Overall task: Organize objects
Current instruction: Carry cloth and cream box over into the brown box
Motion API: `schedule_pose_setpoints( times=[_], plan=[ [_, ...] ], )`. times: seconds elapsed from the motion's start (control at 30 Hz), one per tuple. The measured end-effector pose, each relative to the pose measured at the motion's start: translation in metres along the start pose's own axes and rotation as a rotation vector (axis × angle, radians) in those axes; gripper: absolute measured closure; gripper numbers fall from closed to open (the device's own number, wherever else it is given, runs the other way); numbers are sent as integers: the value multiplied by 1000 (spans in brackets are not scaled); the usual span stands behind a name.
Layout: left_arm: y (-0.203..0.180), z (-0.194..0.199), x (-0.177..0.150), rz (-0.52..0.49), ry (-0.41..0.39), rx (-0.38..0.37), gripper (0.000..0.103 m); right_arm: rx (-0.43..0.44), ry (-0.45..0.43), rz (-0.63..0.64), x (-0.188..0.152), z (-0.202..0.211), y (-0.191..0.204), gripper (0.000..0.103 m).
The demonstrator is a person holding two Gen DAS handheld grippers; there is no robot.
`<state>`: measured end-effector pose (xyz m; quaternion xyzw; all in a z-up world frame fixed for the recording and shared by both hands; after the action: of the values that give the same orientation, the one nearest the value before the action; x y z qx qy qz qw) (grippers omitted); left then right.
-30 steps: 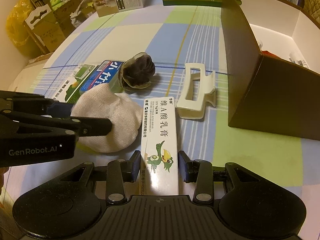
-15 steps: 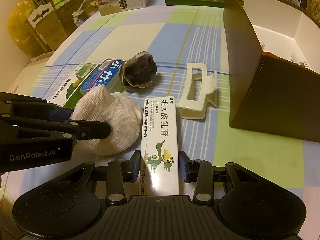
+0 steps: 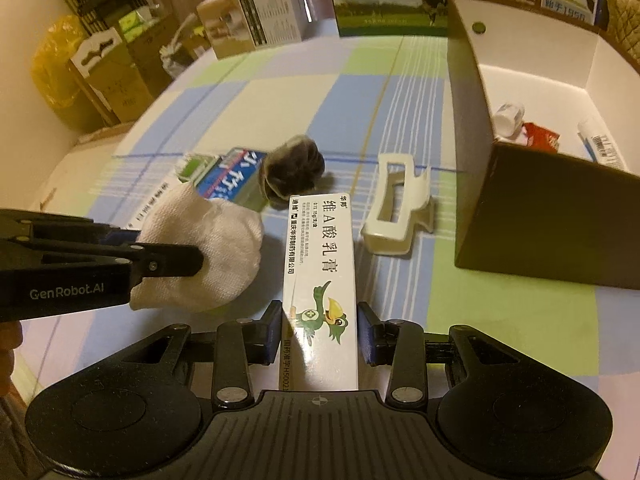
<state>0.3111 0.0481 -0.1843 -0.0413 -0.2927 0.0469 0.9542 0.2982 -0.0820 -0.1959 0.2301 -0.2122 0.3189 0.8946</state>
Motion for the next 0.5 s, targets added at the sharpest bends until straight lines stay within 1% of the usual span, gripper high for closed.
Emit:
schedule_pose_setpoints(
  times=[0.13, 0.4, 0.5],
  plan=[
    [-4, 11, 1, 15, -21, -4, 84, 16, -32, -7, 1, 17, 1, 68],
    [-28, 38, 9, -14, -84, 1, 84, 33, -98, 1, 7, 50, 5, 68],
    [-38, 51, 13, -3, -105, -19, 84, 49, -138, -2, 14, 68, 6, 68]
  ],
)
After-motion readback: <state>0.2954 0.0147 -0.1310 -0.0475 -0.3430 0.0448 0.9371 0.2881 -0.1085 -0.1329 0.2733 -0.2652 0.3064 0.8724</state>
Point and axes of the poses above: each gripper's, at about its wrist camera, not at the fingertips, and z roughly against the way its jaws point, y to its left, x to its top, the point moved 7 cm from there along -z, roughly the way its jaws point, and after that the axes turned 5 degrees about x, right-handed, at the moved point
